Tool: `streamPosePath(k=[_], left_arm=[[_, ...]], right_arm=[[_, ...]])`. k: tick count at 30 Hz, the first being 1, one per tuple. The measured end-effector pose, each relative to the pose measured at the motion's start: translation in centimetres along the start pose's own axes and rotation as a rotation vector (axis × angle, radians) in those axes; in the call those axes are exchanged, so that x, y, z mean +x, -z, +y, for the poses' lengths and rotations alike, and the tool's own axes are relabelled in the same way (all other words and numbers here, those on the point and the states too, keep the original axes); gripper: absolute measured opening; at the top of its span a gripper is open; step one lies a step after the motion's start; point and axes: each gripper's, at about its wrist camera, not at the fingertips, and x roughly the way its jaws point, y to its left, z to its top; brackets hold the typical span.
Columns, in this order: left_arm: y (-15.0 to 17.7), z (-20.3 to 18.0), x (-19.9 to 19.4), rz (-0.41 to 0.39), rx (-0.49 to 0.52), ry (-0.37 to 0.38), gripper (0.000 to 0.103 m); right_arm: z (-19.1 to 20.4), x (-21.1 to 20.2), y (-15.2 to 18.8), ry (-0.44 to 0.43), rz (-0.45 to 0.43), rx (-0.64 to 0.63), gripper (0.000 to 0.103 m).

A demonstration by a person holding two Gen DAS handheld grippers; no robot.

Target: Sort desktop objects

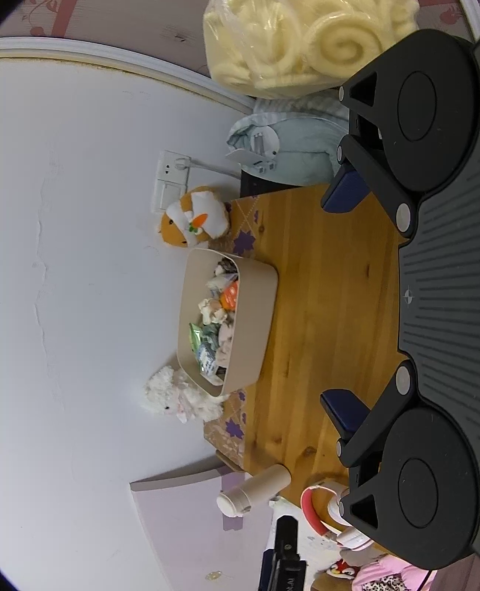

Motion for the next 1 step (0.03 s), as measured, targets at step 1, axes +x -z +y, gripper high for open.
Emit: streamPosePath(k=[1], left_arm=[[-0.02,0.01,-0.07,-0.001,0.0,-0.003,0.084]], right_arm=[[-0.04,0.08,0.06,0.0,0.003,0.0,0.103]])
